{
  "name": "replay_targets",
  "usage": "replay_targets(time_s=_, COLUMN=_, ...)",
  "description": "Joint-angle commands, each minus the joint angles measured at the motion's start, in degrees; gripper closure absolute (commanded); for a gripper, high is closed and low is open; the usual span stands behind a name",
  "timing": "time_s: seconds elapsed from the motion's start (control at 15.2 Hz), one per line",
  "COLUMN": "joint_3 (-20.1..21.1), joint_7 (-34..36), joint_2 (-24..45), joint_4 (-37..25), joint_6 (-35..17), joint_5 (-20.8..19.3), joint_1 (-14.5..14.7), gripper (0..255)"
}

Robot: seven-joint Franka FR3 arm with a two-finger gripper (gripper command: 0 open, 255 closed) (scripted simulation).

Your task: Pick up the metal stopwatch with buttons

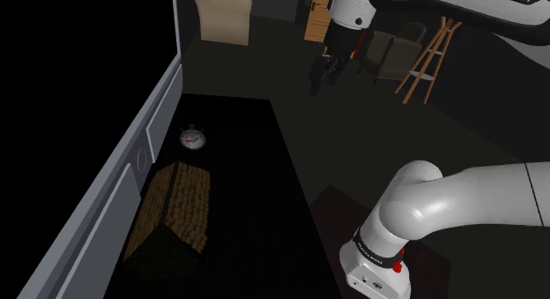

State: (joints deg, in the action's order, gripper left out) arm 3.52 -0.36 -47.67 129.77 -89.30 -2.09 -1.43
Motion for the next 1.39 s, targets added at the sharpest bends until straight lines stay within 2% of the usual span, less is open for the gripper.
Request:
replay_targets(time_s=0.0, joint_3=0.0, joint_7=0.0, joint_2=0.0, joint_4=0.0, joint_6=0.0, joint_5=0.0, joint_1=0.0, gripper=0)
replay_targets(time_s=0.4, joint_3=6.2, joint_7=9.8, joint_2=9.4, joint_4=-1.7, joint_6=-6.0, joint_5=3.2, joint_1=-0.7, gripper=0)
replay_targets(time_s=0.73, joint_3=11.0, joint_7=17.9, joint_2=18.9, joint_4=-5.4, joint_6=-10.4, joint_5=4.3, joint_1=-1.6, gripper=0)
replay_targets(time_s=1.32, joint_3=18.1, joint_7=33.0, joint_2=38.8, joint_4=-17.1, joint_6=-15.7, joint_5=1.6, joint_1=-2.9, gripper=0)
